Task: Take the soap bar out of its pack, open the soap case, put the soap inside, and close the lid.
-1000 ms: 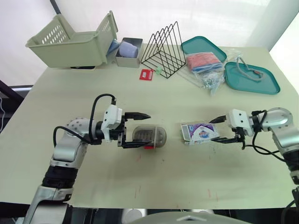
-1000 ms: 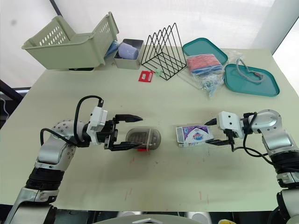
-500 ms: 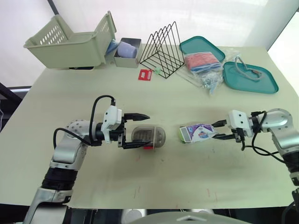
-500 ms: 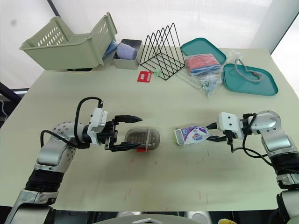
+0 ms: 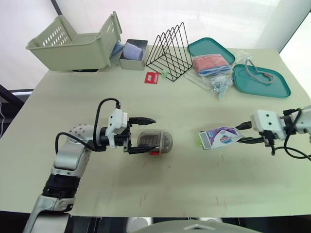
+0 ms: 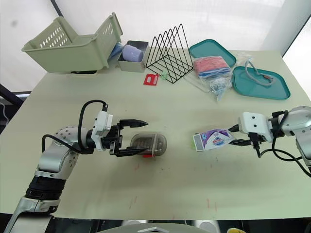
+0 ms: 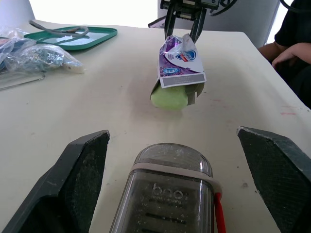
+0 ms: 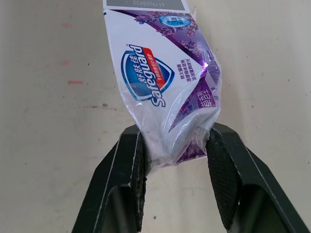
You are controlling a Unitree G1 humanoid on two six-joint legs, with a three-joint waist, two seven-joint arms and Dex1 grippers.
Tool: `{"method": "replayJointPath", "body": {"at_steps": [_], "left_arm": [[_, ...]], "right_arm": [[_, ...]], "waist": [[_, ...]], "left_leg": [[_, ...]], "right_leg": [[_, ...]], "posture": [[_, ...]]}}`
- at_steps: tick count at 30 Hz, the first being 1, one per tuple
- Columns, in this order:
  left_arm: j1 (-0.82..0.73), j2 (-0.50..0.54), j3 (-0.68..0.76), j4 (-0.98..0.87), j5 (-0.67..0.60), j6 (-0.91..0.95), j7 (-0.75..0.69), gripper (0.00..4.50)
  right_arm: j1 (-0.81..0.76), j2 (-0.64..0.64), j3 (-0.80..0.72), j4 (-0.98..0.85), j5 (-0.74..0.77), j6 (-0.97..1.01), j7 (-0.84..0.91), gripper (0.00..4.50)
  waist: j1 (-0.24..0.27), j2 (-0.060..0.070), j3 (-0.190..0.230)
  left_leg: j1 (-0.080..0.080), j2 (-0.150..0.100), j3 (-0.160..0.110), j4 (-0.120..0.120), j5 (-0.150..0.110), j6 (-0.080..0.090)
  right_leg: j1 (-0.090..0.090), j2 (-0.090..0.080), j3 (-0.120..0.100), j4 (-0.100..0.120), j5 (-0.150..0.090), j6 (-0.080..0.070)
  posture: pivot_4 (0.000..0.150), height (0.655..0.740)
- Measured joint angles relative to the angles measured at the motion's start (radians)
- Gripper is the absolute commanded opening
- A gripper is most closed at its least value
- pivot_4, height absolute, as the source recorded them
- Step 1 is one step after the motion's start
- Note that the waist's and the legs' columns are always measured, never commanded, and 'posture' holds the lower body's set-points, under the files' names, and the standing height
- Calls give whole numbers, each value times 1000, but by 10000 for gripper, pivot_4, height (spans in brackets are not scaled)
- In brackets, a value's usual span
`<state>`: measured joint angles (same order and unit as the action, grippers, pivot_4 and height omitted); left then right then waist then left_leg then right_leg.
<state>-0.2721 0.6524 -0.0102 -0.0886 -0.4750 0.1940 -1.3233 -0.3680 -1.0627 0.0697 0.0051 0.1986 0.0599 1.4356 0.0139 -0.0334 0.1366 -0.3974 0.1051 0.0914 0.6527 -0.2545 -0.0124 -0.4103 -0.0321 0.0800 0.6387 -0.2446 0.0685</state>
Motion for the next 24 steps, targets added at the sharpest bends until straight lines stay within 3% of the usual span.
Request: {"method": "replayJointPath", "body": {"at_steps": [12,18,24], "left_arm": [[-7,7,0,2,0,8,-8,45000],[-8,9,-1,3,0,5,-13,45000],[-8,11,-1,10,1,-6,-29,45000]], "right_arm": [[-1,-77,-12,7,-23,-47,13,17461],[94,-151,-158,98,25,-117,63,17461],[136,-138,-288,206,101,-103,39,17461]], "waist": [[0,0,0],[0,0,0],[0,0,0]], "left_leg": [[0,0,0,0,0,0],[0,0,0,0,0,0],[0,0,0,0,0,0]], "right_leg": [[0,0,0,0,0,0],[0,0,0,-1,0,0],[0,0,0,-1,0,0]], "posture": [[1500,7400],[1500,7400],[1500,7400]]}}
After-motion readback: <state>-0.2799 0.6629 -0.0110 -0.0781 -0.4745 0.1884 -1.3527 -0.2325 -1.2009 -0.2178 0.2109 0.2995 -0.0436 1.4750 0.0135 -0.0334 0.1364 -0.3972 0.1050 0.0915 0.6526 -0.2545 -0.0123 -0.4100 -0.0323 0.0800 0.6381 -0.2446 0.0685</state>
